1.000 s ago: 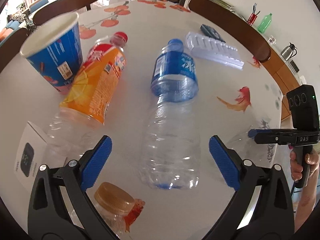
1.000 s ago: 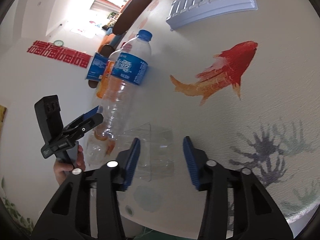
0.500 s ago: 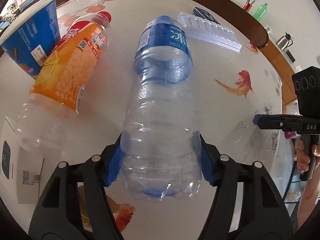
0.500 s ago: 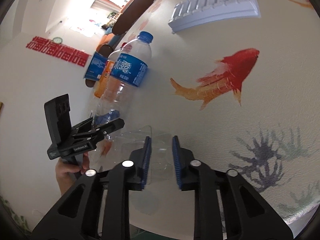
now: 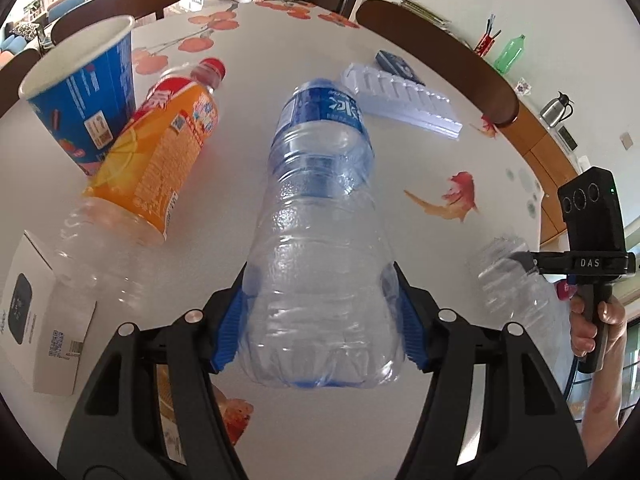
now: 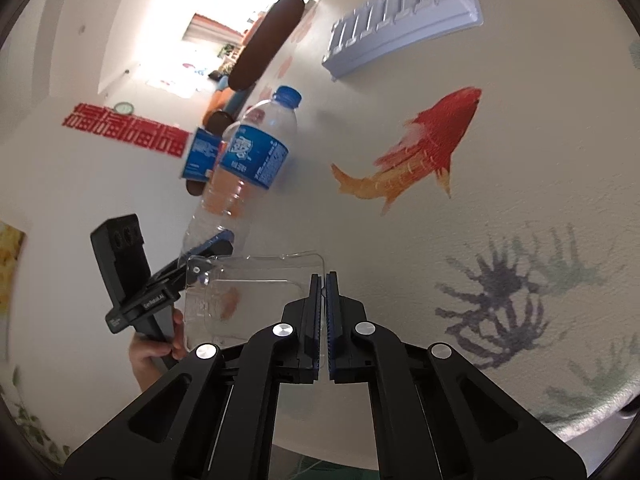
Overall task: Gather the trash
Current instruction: 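Lift the water bottle and clear tray and turn toward the bin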
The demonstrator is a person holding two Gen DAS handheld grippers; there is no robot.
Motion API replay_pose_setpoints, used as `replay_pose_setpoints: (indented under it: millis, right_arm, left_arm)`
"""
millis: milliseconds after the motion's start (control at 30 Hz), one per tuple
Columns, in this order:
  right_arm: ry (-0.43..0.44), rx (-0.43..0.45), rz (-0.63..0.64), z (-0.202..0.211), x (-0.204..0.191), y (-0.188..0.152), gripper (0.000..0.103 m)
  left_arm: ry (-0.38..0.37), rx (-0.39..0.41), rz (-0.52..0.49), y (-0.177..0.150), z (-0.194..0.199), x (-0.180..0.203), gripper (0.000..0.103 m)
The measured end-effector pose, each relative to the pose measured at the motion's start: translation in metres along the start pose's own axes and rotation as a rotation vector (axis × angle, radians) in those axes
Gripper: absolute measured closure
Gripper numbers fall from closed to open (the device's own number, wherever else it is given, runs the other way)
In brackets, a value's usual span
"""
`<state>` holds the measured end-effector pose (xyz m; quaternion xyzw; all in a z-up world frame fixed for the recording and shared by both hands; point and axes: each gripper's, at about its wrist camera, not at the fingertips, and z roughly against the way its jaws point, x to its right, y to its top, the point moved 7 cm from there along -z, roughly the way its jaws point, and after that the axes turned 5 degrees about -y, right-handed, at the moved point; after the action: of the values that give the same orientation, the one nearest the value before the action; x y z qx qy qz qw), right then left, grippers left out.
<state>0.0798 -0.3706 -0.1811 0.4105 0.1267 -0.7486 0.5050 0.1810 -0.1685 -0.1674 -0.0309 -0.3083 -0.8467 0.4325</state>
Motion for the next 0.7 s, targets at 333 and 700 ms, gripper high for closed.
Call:
replay_pose_setpoints:
  millis: [333,700]
  right_arm:
    - [0.036,0.09,-0.008,0.045,0.007,-0.001,0.1]
    - [0.038,0.268,-0.103,0.148,0.065,-0.033,0.1]
  left_arm:
    - [-0.036,0.044,-0.037,0.01,0.014,0.037,0.042]
    - [-0.141,0.042,-0.198,0.014,0.01,0.143,0.042]
